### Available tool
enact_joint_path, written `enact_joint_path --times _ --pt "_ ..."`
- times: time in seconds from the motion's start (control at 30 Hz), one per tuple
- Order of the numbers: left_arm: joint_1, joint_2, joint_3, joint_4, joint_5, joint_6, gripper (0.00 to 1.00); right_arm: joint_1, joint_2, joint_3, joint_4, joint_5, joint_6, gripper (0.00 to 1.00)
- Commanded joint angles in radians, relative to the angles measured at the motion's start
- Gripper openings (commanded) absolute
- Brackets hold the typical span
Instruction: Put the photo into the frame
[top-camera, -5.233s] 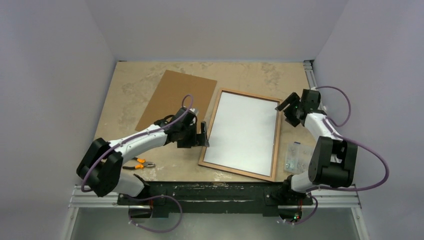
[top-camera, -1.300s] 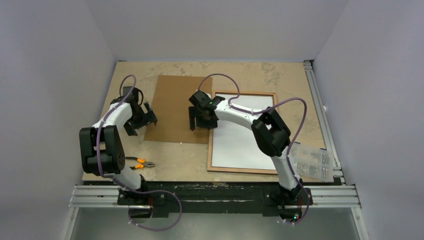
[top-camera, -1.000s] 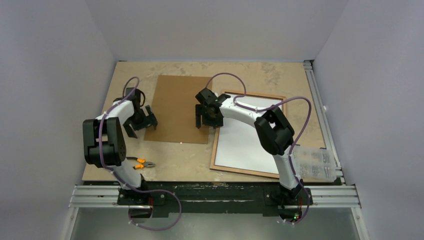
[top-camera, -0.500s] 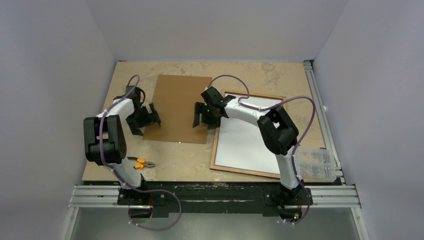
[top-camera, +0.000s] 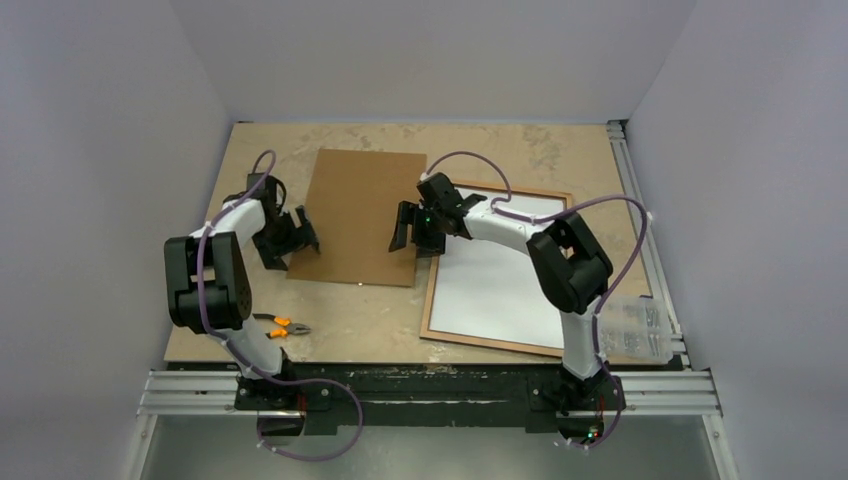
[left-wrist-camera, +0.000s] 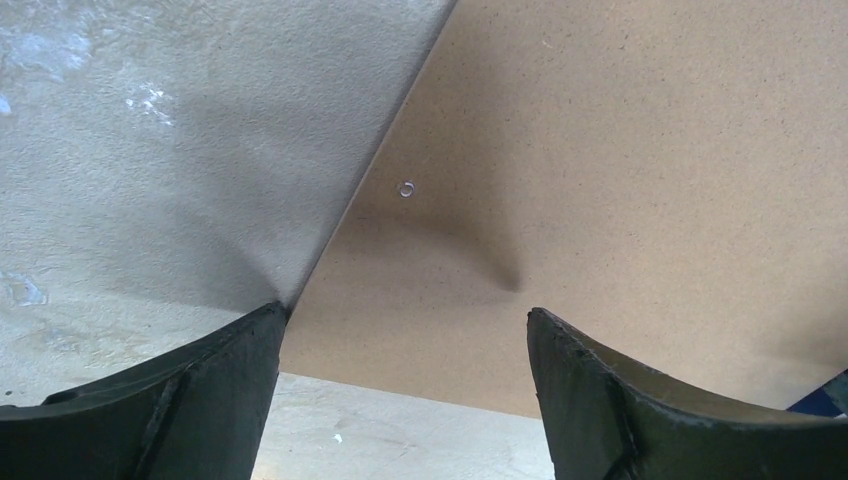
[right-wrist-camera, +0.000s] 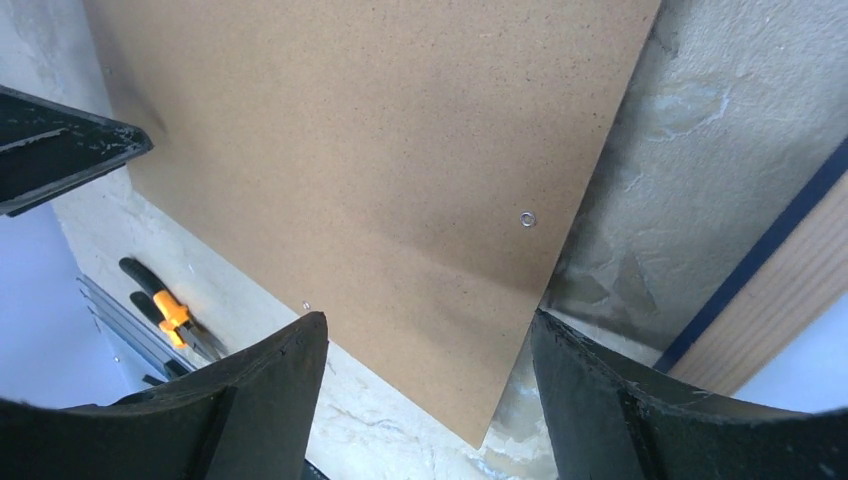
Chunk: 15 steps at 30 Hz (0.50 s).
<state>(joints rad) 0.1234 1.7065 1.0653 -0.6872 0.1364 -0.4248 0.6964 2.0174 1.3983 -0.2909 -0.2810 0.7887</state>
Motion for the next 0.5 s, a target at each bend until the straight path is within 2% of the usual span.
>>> enact_joint_path --times 0.0,0.23,0.47 --pt "-0.048 -0.018 -0.018 0.048 0.193 -0.021 0.86 0.024 -0.107 0.067 0.031 -0.088 -0.027 0.72" --pt "-0.143 -0.046 -0.018 0.041 0.216 -0.03 0.85 0.026 -0.198 0.035 -0.019 -0.084 -0.044 0.71" --pt "-0.263 -0.062 -0.006 0.055 0.263 -0.062 0.84 0.027 -0.394 -0.148 -0.022 -0.037 -0.027 0.71"
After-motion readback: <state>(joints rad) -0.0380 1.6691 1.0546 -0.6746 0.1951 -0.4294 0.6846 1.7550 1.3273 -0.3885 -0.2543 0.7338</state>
